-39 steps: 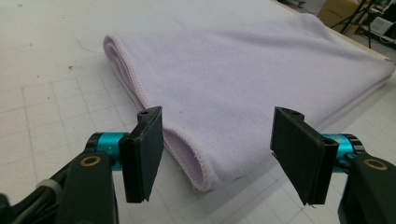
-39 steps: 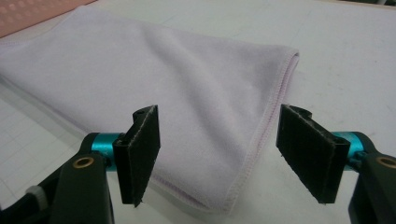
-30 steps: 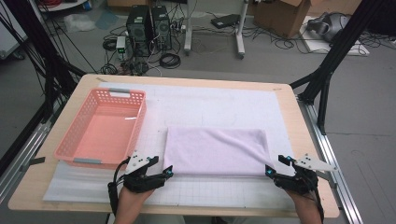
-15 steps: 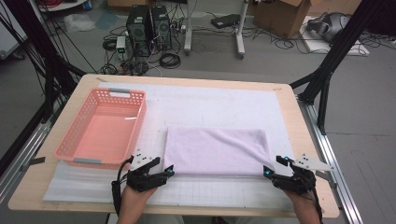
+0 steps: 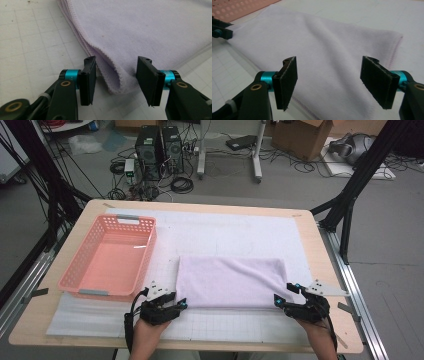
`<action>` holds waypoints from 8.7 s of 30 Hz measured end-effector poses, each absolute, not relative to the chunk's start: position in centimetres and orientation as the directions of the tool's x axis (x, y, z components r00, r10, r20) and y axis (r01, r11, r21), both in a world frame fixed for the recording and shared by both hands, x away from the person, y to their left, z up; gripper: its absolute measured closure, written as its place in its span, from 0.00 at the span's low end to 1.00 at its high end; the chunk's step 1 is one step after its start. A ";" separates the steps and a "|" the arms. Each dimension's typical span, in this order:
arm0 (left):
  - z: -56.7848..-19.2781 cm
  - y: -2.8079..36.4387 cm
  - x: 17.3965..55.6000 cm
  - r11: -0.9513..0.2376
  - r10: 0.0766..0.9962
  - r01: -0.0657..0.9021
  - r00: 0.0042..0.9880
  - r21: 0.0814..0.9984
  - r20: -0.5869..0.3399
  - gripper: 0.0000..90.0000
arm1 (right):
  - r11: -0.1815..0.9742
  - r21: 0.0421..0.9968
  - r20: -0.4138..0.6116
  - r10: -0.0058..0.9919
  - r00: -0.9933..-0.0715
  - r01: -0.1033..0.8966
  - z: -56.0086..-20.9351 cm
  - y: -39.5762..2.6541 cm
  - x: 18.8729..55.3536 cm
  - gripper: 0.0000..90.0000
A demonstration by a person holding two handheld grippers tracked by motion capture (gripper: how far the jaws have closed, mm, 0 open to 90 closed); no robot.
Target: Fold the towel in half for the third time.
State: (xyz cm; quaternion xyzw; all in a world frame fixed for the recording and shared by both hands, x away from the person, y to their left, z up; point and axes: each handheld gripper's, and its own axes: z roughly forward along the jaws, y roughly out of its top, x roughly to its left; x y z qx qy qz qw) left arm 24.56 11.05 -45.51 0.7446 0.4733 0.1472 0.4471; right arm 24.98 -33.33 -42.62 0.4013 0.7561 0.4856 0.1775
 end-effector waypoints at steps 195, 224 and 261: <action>-44.0 10.2 27.5 -0.090 0.746 0.460 0.619 0.883 -0.246 0.45 | 0.383 0.708 0.077 0.794 -0.604 0.594 -40.5 -32.9 29.3 0.92; -43.9 11.9 26.4 -0.081 0.755 0.451 0.610 0.889 -0.241 0.45 | 0.500 0.635 0.005 0.760 -0.650 0.589 -41.2 -23.4 38.6 0.62; -43.8 11.4 26.2 -0.096 0.738 0.434 0.635 0.896 -0.228 0.43 | 0.391 0.752 -0.012 0.813 -0.582 0.531 -41.2 -32.7 32.3 0.66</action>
